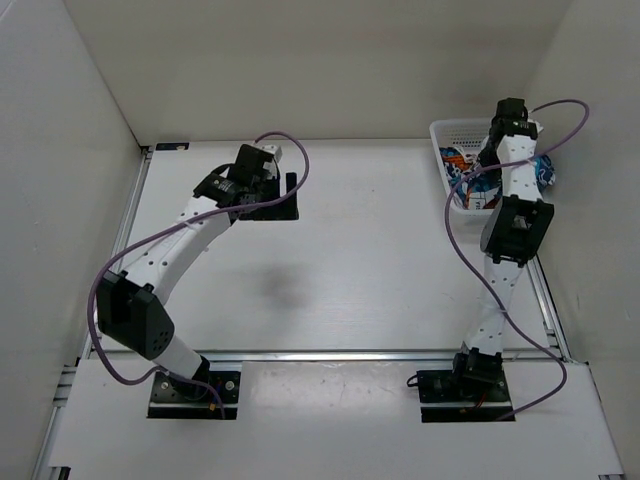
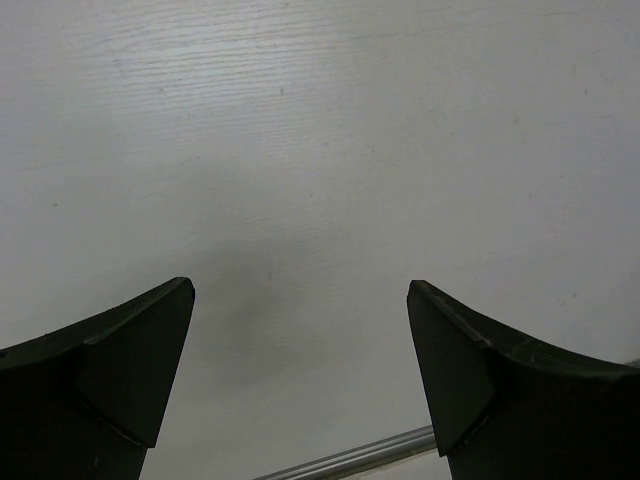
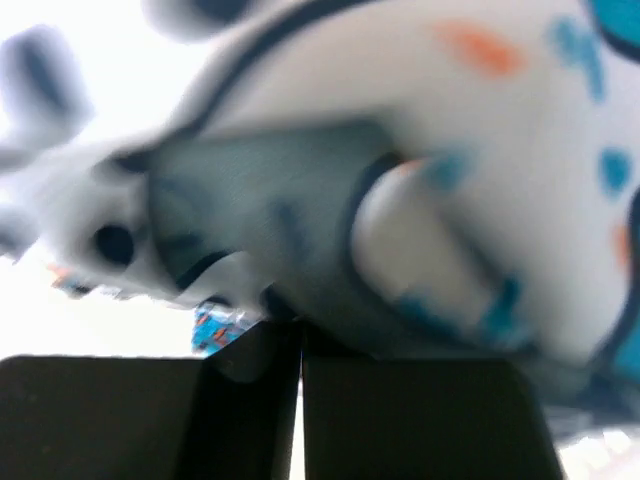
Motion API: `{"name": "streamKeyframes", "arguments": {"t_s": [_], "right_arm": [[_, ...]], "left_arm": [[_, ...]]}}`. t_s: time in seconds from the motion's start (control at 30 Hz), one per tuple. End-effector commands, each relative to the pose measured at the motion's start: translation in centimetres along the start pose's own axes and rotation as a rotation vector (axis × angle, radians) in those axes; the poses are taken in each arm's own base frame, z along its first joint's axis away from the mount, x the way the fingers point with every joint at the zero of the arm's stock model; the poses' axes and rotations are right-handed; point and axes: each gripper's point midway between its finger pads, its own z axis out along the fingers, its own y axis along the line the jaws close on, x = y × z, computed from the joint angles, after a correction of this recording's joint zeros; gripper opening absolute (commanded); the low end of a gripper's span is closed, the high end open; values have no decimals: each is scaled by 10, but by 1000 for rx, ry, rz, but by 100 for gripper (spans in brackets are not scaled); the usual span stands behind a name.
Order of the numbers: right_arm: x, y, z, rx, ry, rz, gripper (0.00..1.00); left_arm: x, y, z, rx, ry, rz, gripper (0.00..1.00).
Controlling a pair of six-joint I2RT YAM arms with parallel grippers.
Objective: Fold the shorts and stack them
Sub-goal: Grab the shorts from the pile, then move the shorts to the center of the board
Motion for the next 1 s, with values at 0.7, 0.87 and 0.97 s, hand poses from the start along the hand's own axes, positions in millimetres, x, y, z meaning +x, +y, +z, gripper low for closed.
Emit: {"name": "streamKeyframes", "arguments": {"t_s": [0.7,0.87,0.97], "right_arm": [[47,116,-608,-1433,-491,-402,0],[206,136,-547,-1378,-174,-622,3],[306,119,-463,-1180,29,-752,65]], "left_arm": [[-104,77,-137,33,-351,-291,99],[-91,120,-153,-82,-324,-376,99],[-78,130,-154,-99,-299,-396,99]]}}
